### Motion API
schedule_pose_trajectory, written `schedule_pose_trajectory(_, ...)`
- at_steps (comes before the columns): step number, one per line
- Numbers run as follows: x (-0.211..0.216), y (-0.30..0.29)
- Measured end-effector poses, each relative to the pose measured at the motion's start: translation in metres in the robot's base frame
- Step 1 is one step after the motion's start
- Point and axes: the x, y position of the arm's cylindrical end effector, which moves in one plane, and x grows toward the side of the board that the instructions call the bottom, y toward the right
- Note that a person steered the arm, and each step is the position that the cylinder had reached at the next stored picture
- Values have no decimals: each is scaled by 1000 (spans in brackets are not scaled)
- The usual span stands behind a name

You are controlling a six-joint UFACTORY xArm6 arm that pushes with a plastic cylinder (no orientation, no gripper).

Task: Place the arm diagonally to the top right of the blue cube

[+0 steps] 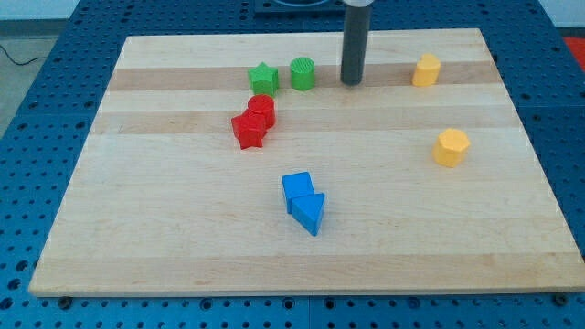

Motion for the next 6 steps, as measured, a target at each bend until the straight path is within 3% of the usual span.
schedule_pose_trajectory(3,-11,-84)
schedule_pose_trajectory(5,0,-19)
schedule_pose_trajectory(6,51,-20)
